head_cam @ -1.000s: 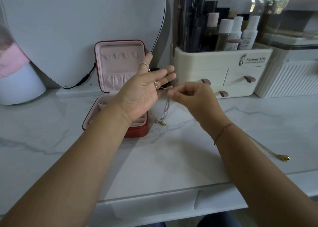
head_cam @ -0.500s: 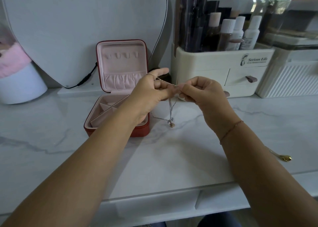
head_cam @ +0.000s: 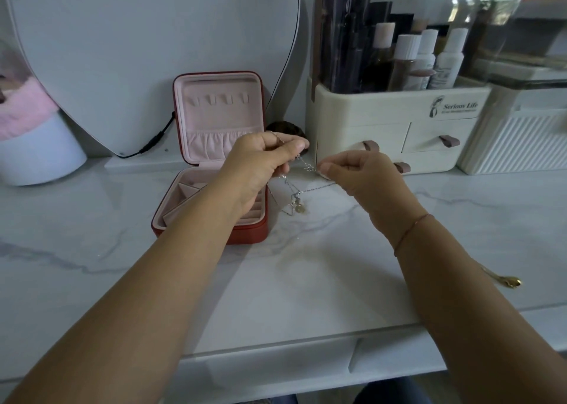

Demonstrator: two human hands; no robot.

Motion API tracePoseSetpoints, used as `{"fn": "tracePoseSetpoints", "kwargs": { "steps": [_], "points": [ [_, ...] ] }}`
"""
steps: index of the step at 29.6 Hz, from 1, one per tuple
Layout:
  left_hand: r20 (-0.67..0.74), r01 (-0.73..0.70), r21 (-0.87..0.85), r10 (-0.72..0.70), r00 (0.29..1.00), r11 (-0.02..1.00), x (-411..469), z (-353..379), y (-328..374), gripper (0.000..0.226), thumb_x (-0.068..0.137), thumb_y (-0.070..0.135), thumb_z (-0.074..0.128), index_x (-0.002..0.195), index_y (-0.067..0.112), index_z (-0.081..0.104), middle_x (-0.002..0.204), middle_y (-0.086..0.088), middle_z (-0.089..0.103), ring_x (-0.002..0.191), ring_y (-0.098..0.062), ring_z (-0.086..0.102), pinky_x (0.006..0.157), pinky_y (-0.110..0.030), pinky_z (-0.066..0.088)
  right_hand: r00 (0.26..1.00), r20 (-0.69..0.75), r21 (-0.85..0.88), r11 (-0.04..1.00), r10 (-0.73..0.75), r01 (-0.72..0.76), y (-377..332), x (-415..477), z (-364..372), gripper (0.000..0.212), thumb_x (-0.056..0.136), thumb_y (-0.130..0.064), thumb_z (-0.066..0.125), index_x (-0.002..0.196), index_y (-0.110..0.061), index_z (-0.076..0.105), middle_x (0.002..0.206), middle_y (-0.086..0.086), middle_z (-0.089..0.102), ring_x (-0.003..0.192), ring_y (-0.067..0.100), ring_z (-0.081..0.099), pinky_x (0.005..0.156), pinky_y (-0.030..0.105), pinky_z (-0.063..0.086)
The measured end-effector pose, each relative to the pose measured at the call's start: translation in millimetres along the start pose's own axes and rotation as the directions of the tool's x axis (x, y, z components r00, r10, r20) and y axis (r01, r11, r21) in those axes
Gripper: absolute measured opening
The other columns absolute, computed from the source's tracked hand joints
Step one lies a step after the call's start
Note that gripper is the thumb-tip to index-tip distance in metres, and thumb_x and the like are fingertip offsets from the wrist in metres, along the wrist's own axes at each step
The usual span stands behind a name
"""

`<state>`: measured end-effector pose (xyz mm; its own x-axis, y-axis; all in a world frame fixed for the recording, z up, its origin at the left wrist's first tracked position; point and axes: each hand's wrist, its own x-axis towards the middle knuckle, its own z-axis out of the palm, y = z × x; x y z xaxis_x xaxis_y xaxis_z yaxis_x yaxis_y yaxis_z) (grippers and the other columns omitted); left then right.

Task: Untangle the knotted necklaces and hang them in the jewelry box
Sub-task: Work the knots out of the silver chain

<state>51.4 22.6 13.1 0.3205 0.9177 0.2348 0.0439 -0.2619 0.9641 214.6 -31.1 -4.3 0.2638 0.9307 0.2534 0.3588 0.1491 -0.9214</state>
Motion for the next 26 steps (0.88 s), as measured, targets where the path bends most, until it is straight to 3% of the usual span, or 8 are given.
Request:
{"fn": "tracePoseSetpoints", "kwargs": {
  "steps": [3,7,12,15,17,21,23,26],
  "points": [
    [-0.071,-0.046,0.135,0.056,0.996,0.99,0.1,1.5,-2.9,0.011,0.091,0.018,0.061,0.09,0.017,0.072,0.072,0.004,0.066,0.047,-0.003,0.046,0.052,-0.012,0.041,1.0,0.01,-0.046,0.999,-0.012,0.012,1.8,0.3,0.6,0.013,0.087,-0.021,0.068,0.083,-0.009,0.07,0.052,-0.005,0.04,0.037,0.003,0.032,0.041,0.009,0.026],
    [-0.121,-0.097,0.186,0.121,0.985,0.978,2.4,2.4,-4.7,0.016,0.095,0.02,0.056,0.091,0.017,0.071,0.083,0.001,0.073,0.047,-0.009,0.055,0.051,-0.017,0.045,1.0,0.024,0.028,1.0,0.004,-0.004,2.3,4.7,-1.4,0.02,0.092,-0.021,0.061,0.082,-0.004,0.067,0.053,-0.008,0.044,0.049,0.005,0.037,0.056,0.018,0.033],
    [-0.154,-0.081,0.094,0.095,0.984,0.992,2.3,2.8,-2.9,0.019,0.096,0.019,0.054,0.088,0.015,0.071,0.073,0.001,0.073,0.07,-0.017,0.069,0.074,-0.027,0.053,0.991,0.122,0.426,0.905,-0.05,-0.007,-1.6,5.1,-3.5,0.014,0.094,-0.004,0.054,0.087,-0.012,0.062,0.068,0.0,0.058,0.063,0.007,0.053,0.065,0.016,0.042],
    [-0.147,-0.049,0.037,0.054,0.988,0.998,2.2,2.3,-2.6,0.021,0.097,0.021,0.053,0.086,0.014,0.07,0.069,0.001,0.073,0.068,-0.012,0.067,0.069,-0.021,0.051,0.984,0.168,0.596,0.801,-0.06,-0.053,-4.0,5.2,-5.5,0.019,0.095,0.0,0.047,0.09,-0.012,0.061,0.066,-0.001,0.058,0.063,0.01,0.051,0.072,0.024,0.044],
    [-0.148,-0.045,0.027,0.048,0.988,0.999,1.1,3.9,-1.8,0.022,0.096,0.023,0.054,0.083,0.014,0.069,0.067,0.002,0.072,0.064,-0.009,0.067,0.061,-0.015,0.049,0.977,0.214,0.636,0.762,-0.021,-0.123,-5.3,4.7,-4.4,0.021,0.098,-0.001,0.041,0.091,-0.011,0.059,0.062,-0.001,0.049,0.053,0.008,0.04,0.06,0.021,0.04],
    [-0.164,-0.063,0.026,0.066,0.984,0.998,-1.2,4.9,2.0,0.025,0.095,0.025,0.056,0.077,0.011,0.067,0.06,0.004,0.068,0.052,-0.008,0.062,0.051,-0.014,0.045,0.991,0.13,0.355,0.931,0.038,-0.082,-4.0,4.3,0.1,0.022,0.096,0.001,0.04,0.088,-0.012,0.056,0.052,-0.003,0.04,0.042,0.006,0.028,0.042,0.018,0.023],
    [-0.161,-0.069,0.028,0.073,0.984,0.997,-2.4,5.6,4.3,0.025,0.095,0.026,0.056,0.077,0.012,0.067,0.059,0.004,0.066,0.048,-0.008,0.06,0.05,-0.015,0.045,0.999,0.042,0.136,0.991,-0.018,0.012,-3.1,2.5,3.8,0.022,0.092,0.002,0.046,0.083,-0.016,0.057,0.05,-0.007,0.049,0.043,0.007,0.038,0.045,0.019,0.034],
    [-0.142,-0.084,0.003,0.083,0.986,0.996,-4.2,8.4,6.5,0.024,0.094,0.025,0.056,0.078,0.011,0.067,0.056,0.005,0.065,0.048,-0.007,0.06,0.049,-0.013,0.043,0.996,0.072,0.117,0.992,-0.048,0.039,-2.8,1.1,6.3,0.022,0.09,0.004,0.053,0.082,-0.017,0.057,0.064,-0.001,0.059,0.053,0.007,0.056,0.058,0.02,0.048]
  ]
}}
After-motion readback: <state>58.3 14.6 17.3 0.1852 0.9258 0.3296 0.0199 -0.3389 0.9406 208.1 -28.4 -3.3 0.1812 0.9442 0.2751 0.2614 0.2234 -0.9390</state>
